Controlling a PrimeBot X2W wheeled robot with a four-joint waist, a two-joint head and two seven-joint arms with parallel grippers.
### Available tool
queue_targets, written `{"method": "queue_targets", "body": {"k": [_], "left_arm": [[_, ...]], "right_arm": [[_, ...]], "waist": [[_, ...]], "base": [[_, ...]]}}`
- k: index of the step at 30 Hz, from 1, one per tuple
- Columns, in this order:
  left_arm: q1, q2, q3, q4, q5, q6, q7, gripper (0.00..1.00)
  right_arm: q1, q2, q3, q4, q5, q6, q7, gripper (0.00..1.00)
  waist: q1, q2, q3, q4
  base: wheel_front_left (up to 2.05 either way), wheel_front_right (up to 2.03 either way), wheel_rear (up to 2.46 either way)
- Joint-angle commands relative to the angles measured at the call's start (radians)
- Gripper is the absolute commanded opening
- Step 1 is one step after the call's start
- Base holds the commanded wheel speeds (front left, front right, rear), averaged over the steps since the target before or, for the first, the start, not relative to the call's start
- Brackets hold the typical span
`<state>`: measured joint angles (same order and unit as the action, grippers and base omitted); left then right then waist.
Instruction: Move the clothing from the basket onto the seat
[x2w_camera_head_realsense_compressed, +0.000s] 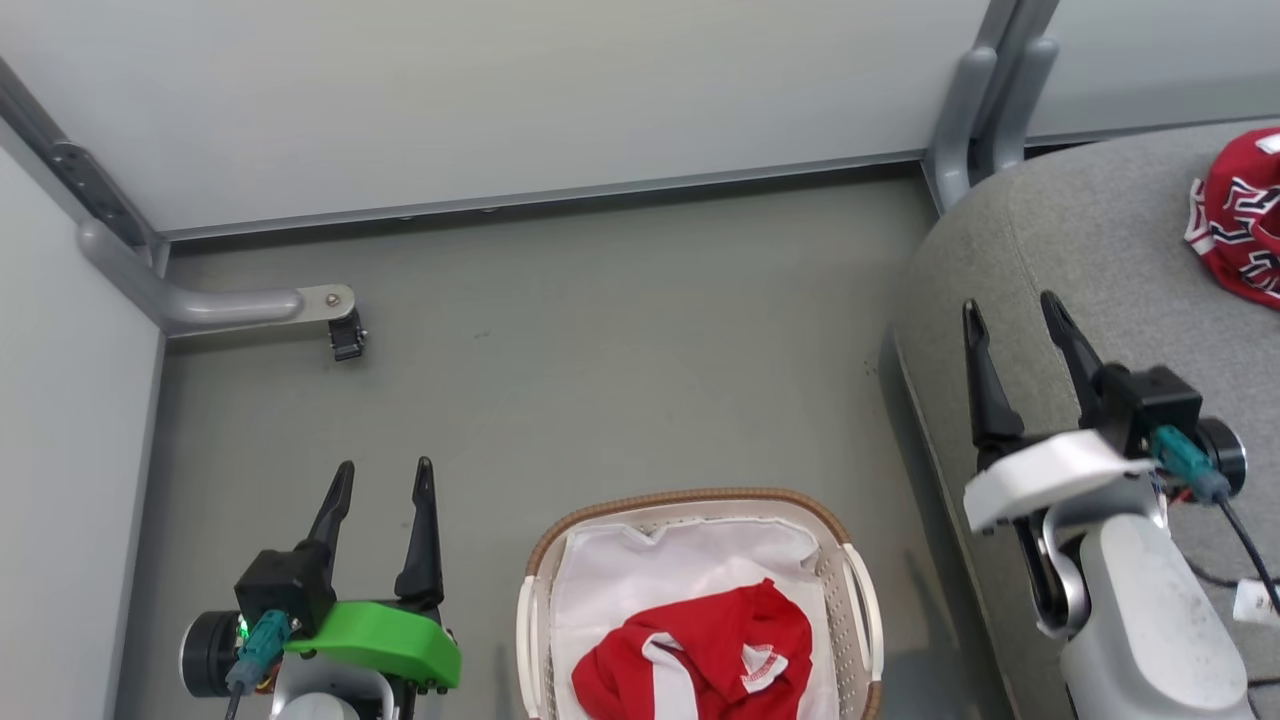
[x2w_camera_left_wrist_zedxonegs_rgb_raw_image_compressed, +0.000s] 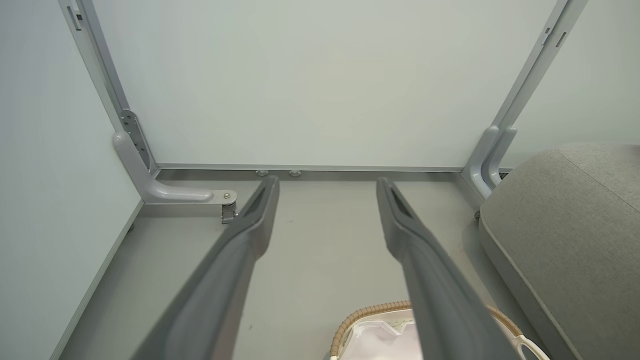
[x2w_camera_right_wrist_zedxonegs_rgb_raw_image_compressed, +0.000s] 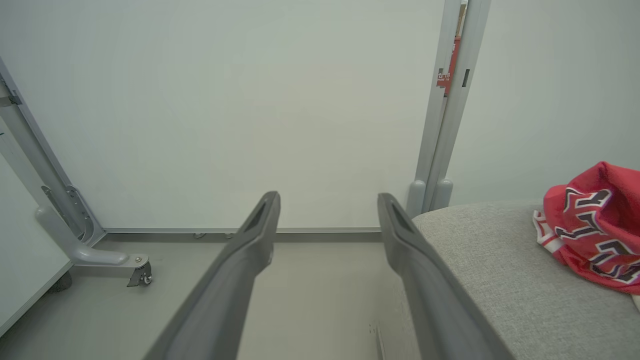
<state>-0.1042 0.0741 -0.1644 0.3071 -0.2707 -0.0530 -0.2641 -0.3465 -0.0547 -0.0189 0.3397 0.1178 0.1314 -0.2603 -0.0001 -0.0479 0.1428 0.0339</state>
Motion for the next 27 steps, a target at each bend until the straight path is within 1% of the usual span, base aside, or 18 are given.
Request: {"method": "queue_targets", "body": {"k": [1, 3, 6, 11, 18, 27], "left_arm": [[0.024, -0.007, 0.006, 0.003, 0.011, -0.007, 0.000, 1.00], [0.032, -0.012, 0.014, 0.004, 0.011, -0.009, 0.000, 1.00], [0.042, -0.016, 0.023, 0.004, 0.011, -0.014, 0.000, 1.00], [0.057, -0.021, 0.037, -0.001, 0.012, -0.017, 0.000, 1.00], [0.061, -0.023, 0.036, 0.000, 0.004, -0.022, 0.000, 1.00], [0.042, -0.023, 0.026, 0.005, -0.002, -0.010, 0.000, 1.00]], "right_arm": [[0.039, 0.001, -0.008, -0.017, 0.003, -0.001, -0.003, 1.00], [0.076, 0.004, -0.016, -0.042, 0.002, -0.001, -0.003, 1.00], [0.135, 0.005, -0.016, -0.079, 0.042, -0.001, -0.003, 1.00], [0.214, 0.005, -0.015, -0.128, 0.084, -0.001, -0.003, 1.00], [0.276, 0.005, -0.012, -0.167, 0.069, -0.001, -0.003, 1.00], [0.287, 0.005, 0.012, -0.156, 0.045, -0.001, -0.003, 1.00]], "waist": [[0.0001, 0.0000, -0.022, 0.023], [0.0001, 0.0000, -0.032, 0.032], [0.0001, 0.0000, -0.045, 0.043], [0.0001, 0.0000, -0.062, 0.044], [0.0001, 0.0000, -0.074, 0.024], [0.0001, 0.0000, -0.082, 0.006]], "base": [[0.00, 0.00, 0.00], [0.00, 0.00, 0.00], [0.00, 0.00, 0.00], [0.00, 0.00, 0.00], [0.00, 0.00, 0.00], [0.00, 0.00, 0.00]]}}
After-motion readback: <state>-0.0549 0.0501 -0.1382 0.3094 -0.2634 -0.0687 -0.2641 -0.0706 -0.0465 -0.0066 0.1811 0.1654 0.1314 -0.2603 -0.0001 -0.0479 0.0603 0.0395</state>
